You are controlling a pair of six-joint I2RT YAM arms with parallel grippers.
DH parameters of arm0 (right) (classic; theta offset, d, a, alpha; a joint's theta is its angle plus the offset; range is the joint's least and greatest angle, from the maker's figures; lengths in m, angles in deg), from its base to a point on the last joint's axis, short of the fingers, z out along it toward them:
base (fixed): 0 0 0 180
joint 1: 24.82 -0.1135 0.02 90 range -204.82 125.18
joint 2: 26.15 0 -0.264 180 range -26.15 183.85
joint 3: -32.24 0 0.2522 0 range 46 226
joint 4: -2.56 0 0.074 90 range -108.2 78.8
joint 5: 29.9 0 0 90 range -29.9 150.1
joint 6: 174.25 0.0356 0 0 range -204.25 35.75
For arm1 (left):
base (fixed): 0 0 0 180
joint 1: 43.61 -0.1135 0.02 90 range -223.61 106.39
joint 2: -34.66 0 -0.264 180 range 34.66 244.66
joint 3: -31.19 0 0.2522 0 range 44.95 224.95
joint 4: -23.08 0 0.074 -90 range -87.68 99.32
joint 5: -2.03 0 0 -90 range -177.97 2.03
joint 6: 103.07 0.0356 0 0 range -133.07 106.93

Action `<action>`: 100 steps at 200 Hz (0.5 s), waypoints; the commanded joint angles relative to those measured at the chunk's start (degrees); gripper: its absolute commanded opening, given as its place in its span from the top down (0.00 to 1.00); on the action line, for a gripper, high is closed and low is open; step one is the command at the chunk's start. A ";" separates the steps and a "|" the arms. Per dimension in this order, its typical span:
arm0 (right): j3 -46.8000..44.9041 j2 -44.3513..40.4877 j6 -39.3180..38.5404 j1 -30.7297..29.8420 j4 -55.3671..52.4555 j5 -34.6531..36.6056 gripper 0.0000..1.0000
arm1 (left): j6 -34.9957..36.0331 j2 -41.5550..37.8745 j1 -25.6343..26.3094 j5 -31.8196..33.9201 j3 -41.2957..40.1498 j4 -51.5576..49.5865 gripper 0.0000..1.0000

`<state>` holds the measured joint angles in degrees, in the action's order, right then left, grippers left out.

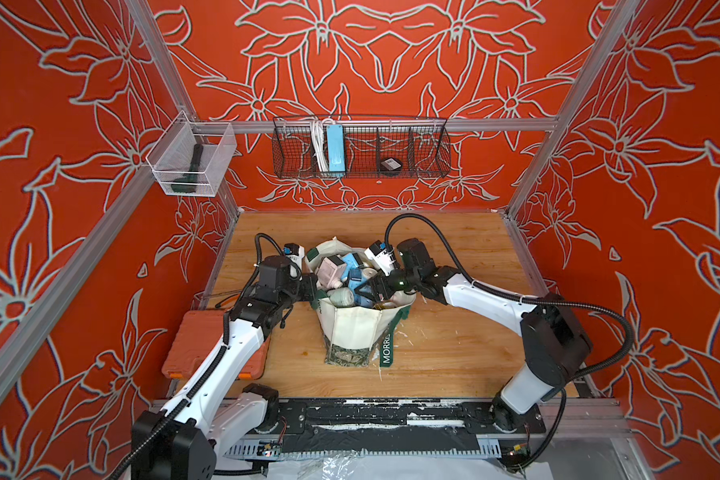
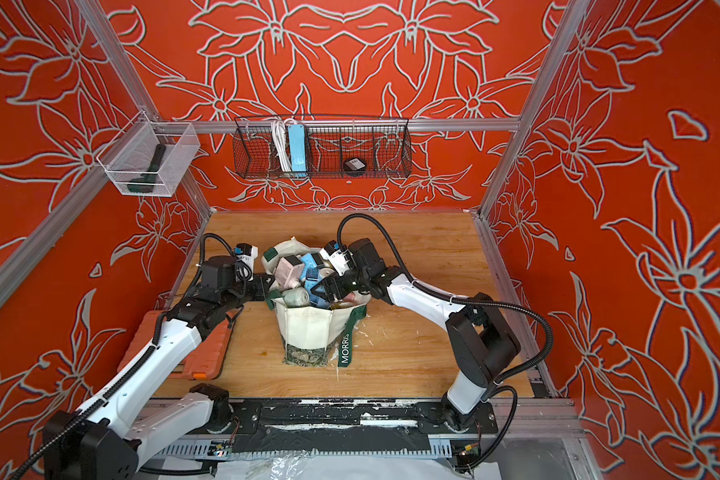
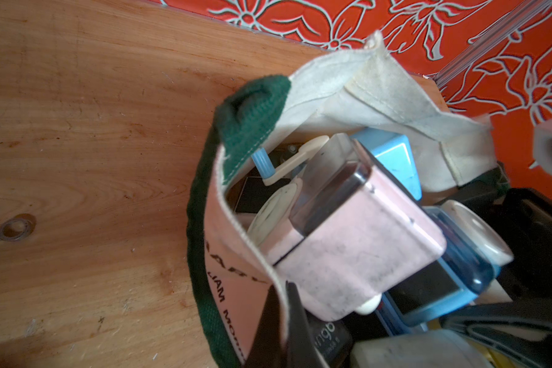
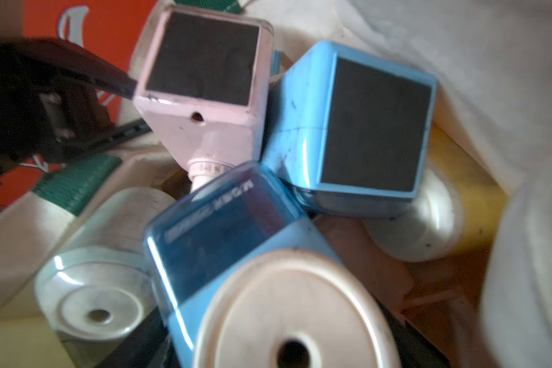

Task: Take out the pencil sharpeners from the tote bags
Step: Pick up the pencil sharpener from the canvas bag.

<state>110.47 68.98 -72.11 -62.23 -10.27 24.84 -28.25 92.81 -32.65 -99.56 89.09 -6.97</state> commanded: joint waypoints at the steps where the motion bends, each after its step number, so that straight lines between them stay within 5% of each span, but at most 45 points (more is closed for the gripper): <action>1: -0.49 -0.72 2.71 0.05 5.84 -0.53 0.32 | 0.07 0.59 1.17 -1.82 -0.52 -1.72 1.00; 21: -2.61 -4.72 4.01 0.05 6.46 0.28 0.40 | 0.11 0.56 1.26 -1.80 -0.50 -1.64 1.00; 100: -3.65 -5.70 7.63 0.04 8.65 -1.57 0.39 | 0.07 0.65 1.43 -1.72 -0.54 -1.72 1.00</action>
<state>106.06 62.40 -66.56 -62.20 -4.59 24.36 -28.25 92.85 -32.32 -99.52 89.09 -6.82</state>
